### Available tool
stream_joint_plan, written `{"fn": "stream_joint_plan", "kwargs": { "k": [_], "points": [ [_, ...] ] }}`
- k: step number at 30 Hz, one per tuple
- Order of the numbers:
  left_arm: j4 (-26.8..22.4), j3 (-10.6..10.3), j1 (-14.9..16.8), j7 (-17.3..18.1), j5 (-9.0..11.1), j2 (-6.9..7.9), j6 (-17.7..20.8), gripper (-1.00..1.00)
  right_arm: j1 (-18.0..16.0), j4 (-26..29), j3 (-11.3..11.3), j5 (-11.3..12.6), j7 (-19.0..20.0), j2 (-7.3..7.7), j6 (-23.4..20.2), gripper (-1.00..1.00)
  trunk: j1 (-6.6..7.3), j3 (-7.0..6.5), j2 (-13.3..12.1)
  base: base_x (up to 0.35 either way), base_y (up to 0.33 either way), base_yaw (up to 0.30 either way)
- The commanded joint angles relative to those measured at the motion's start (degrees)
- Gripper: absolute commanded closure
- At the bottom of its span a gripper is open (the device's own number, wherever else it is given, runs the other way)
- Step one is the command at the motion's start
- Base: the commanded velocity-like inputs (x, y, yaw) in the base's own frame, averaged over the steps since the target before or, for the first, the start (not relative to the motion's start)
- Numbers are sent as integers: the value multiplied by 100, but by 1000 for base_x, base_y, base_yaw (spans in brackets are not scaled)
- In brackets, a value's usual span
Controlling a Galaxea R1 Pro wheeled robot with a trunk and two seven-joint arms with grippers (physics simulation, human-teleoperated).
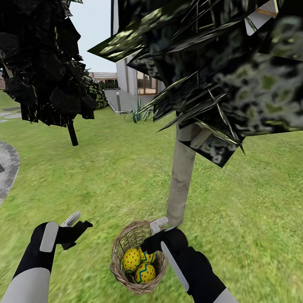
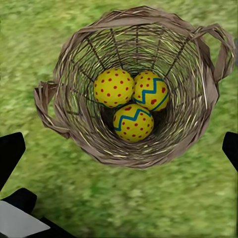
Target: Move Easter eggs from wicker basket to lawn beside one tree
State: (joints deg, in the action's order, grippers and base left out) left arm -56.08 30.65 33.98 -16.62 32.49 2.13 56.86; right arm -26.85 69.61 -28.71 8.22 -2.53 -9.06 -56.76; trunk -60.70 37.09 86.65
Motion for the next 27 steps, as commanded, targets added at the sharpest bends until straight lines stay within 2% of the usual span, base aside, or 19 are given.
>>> {"fn": "stream_joint_plan", "kwargs": {
  "k": [1,6,12,14,17,19,24,25,27],
  "points": [
    [-16,8,4,-52,62,-1,20,-100,-4,6,-23,32,-27,-3,-24,-100,0,6,3,0,0,97],
    [-26,18,6,-48,64,-2,19,-100,-4,8,-50,32,-29,-13,-28,-100,0,17,3,0,0,209],
    [-31,28,4,-43,71,-2,20,-100,-4,-45,-56,30,-36,13,-28,-100,0,19,3,0,0,41],
    [-35,31,4,-43,72,-2,22,-100,-6,-208,-56,31,-68,-7,-28,-100,0,19,3,0,0,5],
    [-46,30,4,-43,73,-2,26,-100,-82,-616,-56,32,-324,-82,-21,-100,0,19,3,0,0,1],
    [-57,32,4,-41,73,-2,27,-100,-364,-942,-55,55,-729,-94,-9,-100,0,19,3,0,0,0],
    [-55,30,5,-35,75,-2,27,-100,-888,-1174,-55,109,-922,-94,43,-100,0,19,3,0,0,0],
    [-54,31,5,-32,76,-2,27,-100,-1020,-1262,-55,158,-929,-94,49,-100,0,19,3,0,0,0],
    [-47,27,4,-21,77,-9,27,-100,-1429,-1734,-57,498,-933,-94,82,-100,0,19,3,0,0,0]
  ]
}}
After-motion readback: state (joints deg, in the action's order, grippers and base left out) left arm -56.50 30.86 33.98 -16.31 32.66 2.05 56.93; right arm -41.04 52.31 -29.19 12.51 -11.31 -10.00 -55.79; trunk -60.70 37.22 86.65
